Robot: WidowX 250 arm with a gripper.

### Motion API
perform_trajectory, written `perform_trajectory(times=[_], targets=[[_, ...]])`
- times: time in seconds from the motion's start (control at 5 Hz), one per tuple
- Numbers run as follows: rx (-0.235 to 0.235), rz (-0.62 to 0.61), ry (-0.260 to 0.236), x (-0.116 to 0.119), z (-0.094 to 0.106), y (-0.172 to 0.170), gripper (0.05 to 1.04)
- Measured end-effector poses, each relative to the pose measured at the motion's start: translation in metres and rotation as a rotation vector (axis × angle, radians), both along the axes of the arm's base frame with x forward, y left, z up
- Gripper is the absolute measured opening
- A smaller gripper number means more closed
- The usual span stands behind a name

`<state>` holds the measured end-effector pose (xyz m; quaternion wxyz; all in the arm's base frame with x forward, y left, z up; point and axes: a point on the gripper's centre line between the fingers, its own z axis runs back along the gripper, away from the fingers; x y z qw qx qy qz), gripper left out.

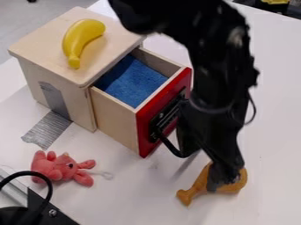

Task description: Pick up the yellow object then put it in the upper right side of the table

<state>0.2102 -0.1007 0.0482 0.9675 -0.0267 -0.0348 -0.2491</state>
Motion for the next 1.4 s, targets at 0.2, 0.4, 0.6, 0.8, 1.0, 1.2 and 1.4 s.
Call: perform_trajectory(times=[0.2,0.4,0.6,0.8,1.0,1.2,1.4], targets=[[0.027,-0.018,0.038,-0.002,-0.020,0.001,1.000],[0.039,-0.053,0.059,-0.008,-0.037,-0.001,1.000],[0.066,-0.076,0.072,-0.010,-0.048,0.000,1.000],[0.084,-0.080,0.064,-0.013,-0.054,0.003,0.967],[0.090,-0.069,0.046,-0.013,-0.058,0.004,0.692],[0.091,-0.070,0.045,-0.012,-0.058,0.005,0.402],[0.097,-0.082,0.054,-0.017,-0.056,0.006,0.312]])
